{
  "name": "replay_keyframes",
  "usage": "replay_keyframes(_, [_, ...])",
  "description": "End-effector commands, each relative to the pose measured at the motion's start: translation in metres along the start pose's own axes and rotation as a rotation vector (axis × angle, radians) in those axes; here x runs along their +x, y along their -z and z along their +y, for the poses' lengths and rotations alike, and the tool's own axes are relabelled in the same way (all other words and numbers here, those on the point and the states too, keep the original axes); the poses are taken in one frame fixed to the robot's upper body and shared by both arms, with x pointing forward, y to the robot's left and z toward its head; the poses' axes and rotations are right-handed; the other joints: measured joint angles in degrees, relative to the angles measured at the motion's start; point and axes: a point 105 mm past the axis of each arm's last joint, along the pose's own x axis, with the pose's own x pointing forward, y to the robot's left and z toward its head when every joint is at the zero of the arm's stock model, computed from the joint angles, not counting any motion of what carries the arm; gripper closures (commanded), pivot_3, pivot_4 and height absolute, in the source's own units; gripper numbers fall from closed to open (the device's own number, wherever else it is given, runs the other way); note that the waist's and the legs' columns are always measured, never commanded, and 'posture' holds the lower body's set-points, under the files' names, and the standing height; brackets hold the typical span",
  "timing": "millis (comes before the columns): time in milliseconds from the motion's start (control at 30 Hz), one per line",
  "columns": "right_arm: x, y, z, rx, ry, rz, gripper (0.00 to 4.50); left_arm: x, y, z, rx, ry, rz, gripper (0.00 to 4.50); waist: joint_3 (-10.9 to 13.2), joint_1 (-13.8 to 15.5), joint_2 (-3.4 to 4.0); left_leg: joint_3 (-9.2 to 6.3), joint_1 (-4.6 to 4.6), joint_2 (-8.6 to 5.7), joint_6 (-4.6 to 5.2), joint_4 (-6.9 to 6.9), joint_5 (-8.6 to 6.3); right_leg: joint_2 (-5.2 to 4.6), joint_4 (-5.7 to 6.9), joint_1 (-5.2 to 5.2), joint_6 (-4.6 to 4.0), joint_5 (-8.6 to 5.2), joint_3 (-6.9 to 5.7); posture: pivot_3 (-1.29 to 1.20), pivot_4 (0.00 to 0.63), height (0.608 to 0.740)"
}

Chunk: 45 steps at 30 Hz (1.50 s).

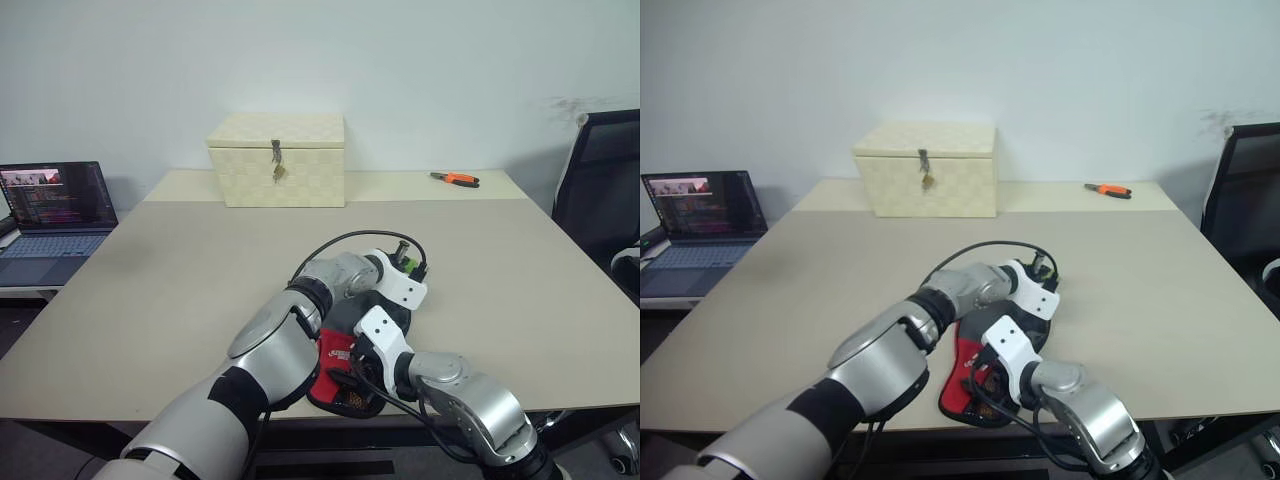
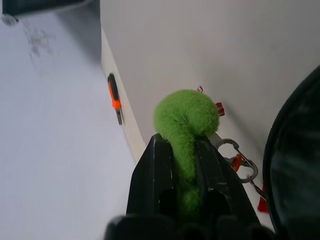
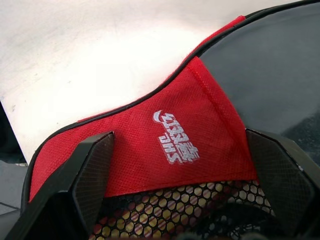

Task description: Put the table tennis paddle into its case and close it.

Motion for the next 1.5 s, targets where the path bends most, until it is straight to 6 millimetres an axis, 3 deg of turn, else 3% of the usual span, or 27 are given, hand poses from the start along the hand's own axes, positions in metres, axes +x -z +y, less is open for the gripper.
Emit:
replay_keyframes(33, [0.011,0.038,0.023,0.076,-0.105,0.156,0.00,0.003,-0.026,0.033,0.043,-0.087,-0.103,4.43,0.00,0.00,0.00,0.00,0.00,0.00,0.00,0.00,0.00,0.00,0.00,0.00,0.00,0.00,0.00,0.00,0.150,0.740])
replay_keyframes(167, [0.012,0.037,0.021,0.075,-0.106,0.153,0.00,0.003,-0.023,0.031,-0.048,-0.080,-0.099,4.43,0.00,-0.08,0.00,0.01,0.01,0.00,0.00,0.00,0.00,0.00,0.01,0.00,0.00,0.00,0.00,0.00,0.150,0.740])
replay_keyframes(367, [0.014,0.034,0.018,0.073,-0.104,0.146,0.00,-0.001,-0.010,0.025,-0.197,-0.044,-0.077,2.41,-0.01,-0.55,0.00,0.01,0.10,0.00,0.00,0.01,0.00,0.00,0.03,0.10,0.00,0.00,0.00,0.00,0.150,0.740])
replay_keyframes(433, [0.015,0.033,0.015,0.070,-0.103,0.144,0.00,-0.004,0.000,0.018,-0.371,0.002,-0.054,1.68,-0.01,-1.00,0.00,0.01,0.12,0.00,0.00,0.02,0.00,0.00,0.04,0.12,0.00,0.00,0.00,0.00,0.150,0.740])
replay_keyframes(533, [0.018,0.030,0.011,0.064,-0.096,0.137,0.00,-0.012,0.013,0.008,-0.539,0.074,-0.054,1.68,-0.04,-1.79,0.03,0.04,0.19,0.01,0.00,0.02,0.00,0.02,0.08,0.14,0.00,0.00,0.02,0.00,0.150,0.740])
replay_keyframes(667, [0.020,0.021,0.001,0.058,-0.083,0.113,0.00,-0.025,0.037,0.011,-0.681,0.054,-0.024,1.68,-0.04,-2.28,0.03,0.02,0.29,0.04,0.01,0.02,0.01,0.06,0.22,0.17,-0.01,0.00,0.02,0.00,0.150,0.740])
replay_keyframes(900, [0.005,-0.021,-0.005,0.075,-0.122,-0.031,0.00,-0.058,0.081,0.034,-0.930,-0.092,-0.046,1.68,-0.03,-2.60,0.02,-0.04,0.27,0.03,0.01,0.06,0.01,0.05,0.25,0.20,0.00,0.00,-0.02,0.00,0.150,0.740])
replay_keyframes(1000, [-0.010,-0.050,-0.007,0.119,-0.149,-0.149,0.00,-0.078,0.094,0.038,-1.097,-0.133,-0.141,1.68,-0.01,-2.48,0.03,-0.09,0.10,0.00,0.00,0.06,0.01,0.00,0.21,0.11,-0.01,0.00,-0.06,0.00,0.150,0.740])
replay_keyframes(1133, [-0.042,-0.076,-0.036,0.172,-0.076,-0.271,0.00,-0.128,0.103,0.013,-1.344,-0.051,-0.443,1.68,0.01,-2.80,0.07,0.03,-0.09,0.02,-0.01,0.03,0.02,-0.03,0.30,-0.23,-0.11,0.05,0.04,0.00,0.150,0.740])
replay_keyframes(1267, [-0.059,-0.072,-0.065,0.213,0.029,-0.281,0.00,-0.171,0.104,-0.012,-1.457,0.016,-0.546,1.68,0.02,-2.77,0.09,-0.07,-0.11,0.47,-0.01,-0.03,0.02,-0.02,0.29,-0.26,-0.36,0.08,0.00,0.00,0.150,0.740])
replay_keyframes(1500, [-0.060,-0.042,-0.101,0.300,0.216,-0.209,0.00,-0.215,0.094,-0.054,-1.553,0.006,-0.405,1.68,0.02,-2.10,0.09,-0.15,-0.48,0.68,-0.02,0.10,0.03,-0.01,0.40,-0.62,-0.44,0.13,0.08,0.00,0.150,0.740])
